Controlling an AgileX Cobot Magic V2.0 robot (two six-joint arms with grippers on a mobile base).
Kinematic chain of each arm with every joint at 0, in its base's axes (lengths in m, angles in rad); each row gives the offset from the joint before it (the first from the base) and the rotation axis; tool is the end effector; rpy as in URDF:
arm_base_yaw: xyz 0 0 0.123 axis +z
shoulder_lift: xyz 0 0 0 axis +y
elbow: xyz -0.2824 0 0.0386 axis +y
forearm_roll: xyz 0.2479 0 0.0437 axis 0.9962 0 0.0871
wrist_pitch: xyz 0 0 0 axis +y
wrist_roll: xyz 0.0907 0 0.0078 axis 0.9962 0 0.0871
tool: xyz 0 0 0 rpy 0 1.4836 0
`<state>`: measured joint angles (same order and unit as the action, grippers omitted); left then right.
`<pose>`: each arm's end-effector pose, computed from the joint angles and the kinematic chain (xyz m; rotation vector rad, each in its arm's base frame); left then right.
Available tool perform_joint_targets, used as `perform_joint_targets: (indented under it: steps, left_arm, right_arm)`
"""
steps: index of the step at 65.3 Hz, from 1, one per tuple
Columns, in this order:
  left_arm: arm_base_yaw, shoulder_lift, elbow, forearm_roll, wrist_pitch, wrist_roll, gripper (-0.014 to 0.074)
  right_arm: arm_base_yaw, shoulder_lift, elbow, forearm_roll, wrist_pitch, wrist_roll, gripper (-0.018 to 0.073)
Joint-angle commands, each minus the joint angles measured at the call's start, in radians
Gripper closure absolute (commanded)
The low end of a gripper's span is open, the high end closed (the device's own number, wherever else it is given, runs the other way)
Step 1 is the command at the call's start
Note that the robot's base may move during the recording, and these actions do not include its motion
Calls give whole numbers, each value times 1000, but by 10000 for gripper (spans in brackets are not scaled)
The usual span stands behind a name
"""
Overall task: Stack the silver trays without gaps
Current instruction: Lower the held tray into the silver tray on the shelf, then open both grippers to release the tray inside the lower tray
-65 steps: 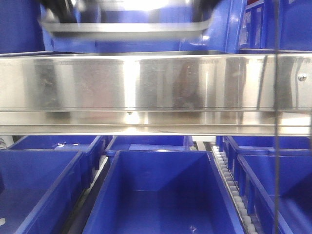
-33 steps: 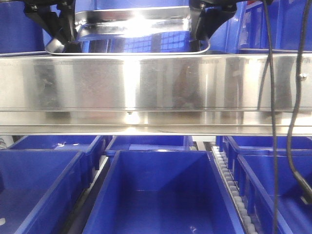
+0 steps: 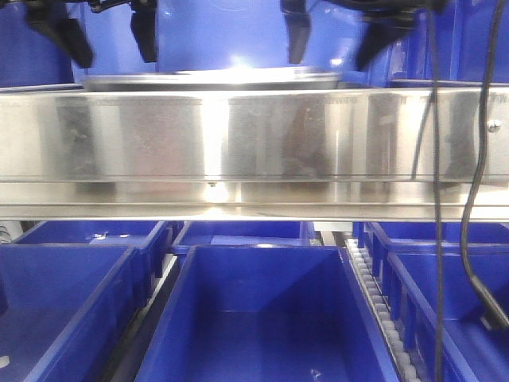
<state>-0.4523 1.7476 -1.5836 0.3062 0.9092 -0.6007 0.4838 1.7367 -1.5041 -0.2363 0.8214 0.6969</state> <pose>0.3601 -0.1509 0.3242 -0.0402 2.4940 -0.0531 0.3506 0.1666 0.3074 0.1327 2.5111 0.2016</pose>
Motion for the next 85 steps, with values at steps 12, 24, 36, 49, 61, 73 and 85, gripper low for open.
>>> perform_joint_targets:
  steps: [12,24,36,49,61,73,85]
  left_arm:
    - [-3,-10,-53,12,67,-10,292]
    - [-3,-63,-94,12,87,-8,619]
    - [-3,-135,-115,12,91,-5,593]
    - [-12,-223,-107,-59,118,90,593]
    - [-36,-305,6,-66,12,101,593]
    - [-36,-406,188,-105,-163,101,593]
    - [-36,-526,386,-105,-366,101,593]
  right_arm:
    - [-4,-14,-46,-12,56,-8,187]
    - [-4,-55,-137,-12,127,-65,363]
    - [-2,-111,-204,-12,150,-72,565]
    - [17,-180,-209,-12,181,-165,637]
    - [54,-263,-89,-12,113,-222,637]
    - [101,-378,130,-12,-84,-222,637]
    - [111,-519,326,-26,-252,-229,637]
